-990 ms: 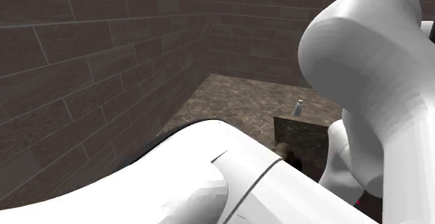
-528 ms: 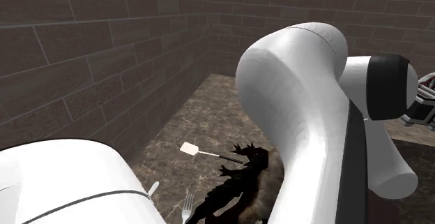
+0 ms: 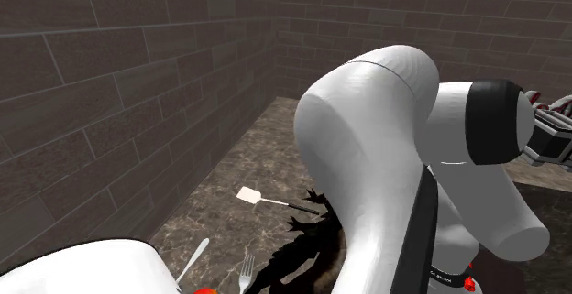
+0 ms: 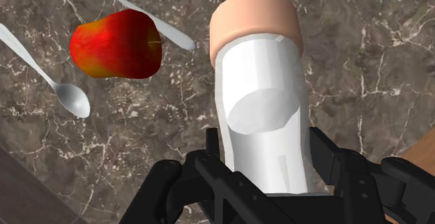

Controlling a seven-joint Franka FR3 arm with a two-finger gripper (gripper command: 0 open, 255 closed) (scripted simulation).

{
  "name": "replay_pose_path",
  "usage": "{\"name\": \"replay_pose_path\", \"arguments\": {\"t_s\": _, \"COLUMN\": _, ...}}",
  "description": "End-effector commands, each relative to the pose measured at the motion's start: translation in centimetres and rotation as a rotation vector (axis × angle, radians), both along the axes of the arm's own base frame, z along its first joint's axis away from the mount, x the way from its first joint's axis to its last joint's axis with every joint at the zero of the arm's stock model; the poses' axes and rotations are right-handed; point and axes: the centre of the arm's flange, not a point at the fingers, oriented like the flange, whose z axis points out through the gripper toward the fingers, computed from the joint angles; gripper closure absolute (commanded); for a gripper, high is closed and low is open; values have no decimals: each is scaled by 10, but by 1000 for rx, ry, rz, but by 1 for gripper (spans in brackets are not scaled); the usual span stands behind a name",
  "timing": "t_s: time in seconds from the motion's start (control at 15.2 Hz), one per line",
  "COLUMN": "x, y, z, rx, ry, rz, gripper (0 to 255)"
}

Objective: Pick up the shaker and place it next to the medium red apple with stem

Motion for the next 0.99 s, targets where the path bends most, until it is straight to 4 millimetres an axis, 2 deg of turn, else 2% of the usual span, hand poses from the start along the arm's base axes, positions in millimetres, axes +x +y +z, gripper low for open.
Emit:
{"name": "replay_pose_path", "arguments": {"t_s": 0.0, "x": 0, "y": 0, "z": -10, "rx": 1, "ry": 0, "rz": 0, "gripper": 255}}
{"name": "replay_pose_path", "arguments": {"t_s": 0.92, "x": 0, "y": 0, "z": -84, "rx": 1, "ry": 0, "rz": 0, "gripper": 255}}
